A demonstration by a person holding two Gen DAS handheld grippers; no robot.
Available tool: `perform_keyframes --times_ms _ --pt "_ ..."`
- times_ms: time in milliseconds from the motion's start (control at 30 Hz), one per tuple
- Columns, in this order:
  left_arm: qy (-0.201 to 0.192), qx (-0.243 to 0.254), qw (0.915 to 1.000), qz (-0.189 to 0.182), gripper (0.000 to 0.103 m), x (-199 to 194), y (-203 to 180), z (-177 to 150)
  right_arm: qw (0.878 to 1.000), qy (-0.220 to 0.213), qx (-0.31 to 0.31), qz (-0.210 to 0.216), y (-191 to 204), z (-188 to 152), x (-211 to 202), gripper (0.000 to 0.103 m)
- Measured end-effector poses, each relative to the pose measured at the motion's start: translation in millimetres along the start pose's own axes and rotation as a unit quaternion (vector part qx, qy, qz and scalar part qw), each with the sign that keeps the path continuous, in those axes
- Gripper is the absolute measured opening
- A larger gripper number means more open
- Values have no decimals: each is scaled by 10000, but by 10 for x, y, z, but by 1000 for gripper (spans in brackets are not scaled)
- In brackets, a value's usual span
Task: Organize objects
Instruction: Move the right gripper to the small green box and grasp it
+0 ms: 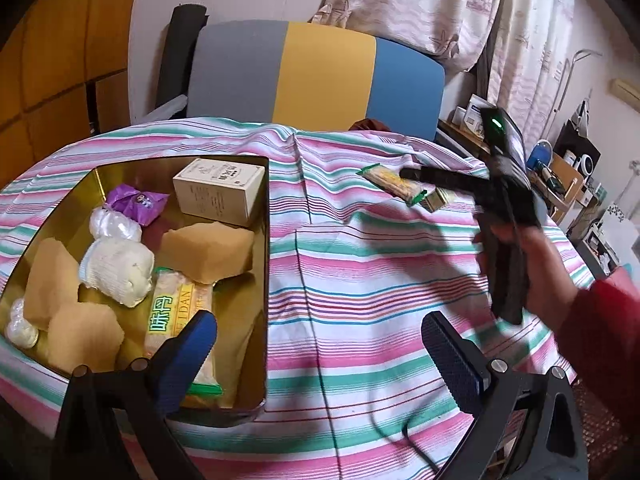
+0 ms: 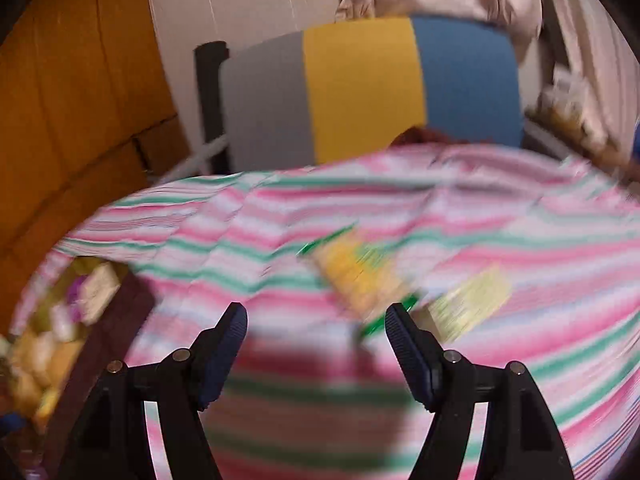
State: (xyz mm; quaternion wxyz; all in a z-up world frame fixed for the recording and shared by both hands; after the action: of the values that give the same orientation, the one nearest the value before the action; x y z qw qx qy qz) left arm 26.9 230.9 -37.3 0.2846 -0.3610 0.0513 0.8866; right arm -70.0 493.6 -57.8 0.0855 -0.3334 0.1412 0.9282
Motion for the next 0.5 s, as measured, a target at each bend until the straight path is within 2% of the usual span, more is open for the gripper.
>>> perform_keyframes --times_ms 67,133,200,233,333,433,500 --pt "28 4 10000 -9 103 -16 -7 -12 9996 57 -145 -225 -20 147 151 74" --pt "47 -24 10000 60 103 -34 15 -23 9983 349 -110 -452 -102 233 362 74" --pt "41 -99 9999 78 103 -60 58 -29 9955 558 -38 -766 -162 242 508 74" --pt "30 -153 9998 103 103 -74 87 -31 9949 657 25 -761 -180 218 557 74" --pt "12 -273 9995 136 103 -80 137 -30 9957 822 204 -378 -61 42 529 74" --pt "-4 -313 9994 132 103 -67 133 -20 9949 908 172 414 210 -167 334 72" --pt "-9 -272 9996 82 103 -63 101 -9 9965 619 262 494 244 -237 121 71"
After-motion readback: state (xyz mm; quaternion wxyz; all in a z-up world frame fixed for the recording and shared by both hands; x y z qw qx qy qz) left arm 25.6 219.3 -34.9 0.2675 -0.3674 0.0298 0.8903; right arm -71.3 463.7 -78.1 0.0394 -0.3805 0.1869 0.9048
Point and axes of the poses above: each gripper's, at about its wrist camera, not at the fingertips, and x roughly the way its jaws point, y to its left, z to its top, the point moved 3 cm from there along x, roughly the way its jaws point, and after that the axes turned 6 degrees about x, right-handed, at the moved point
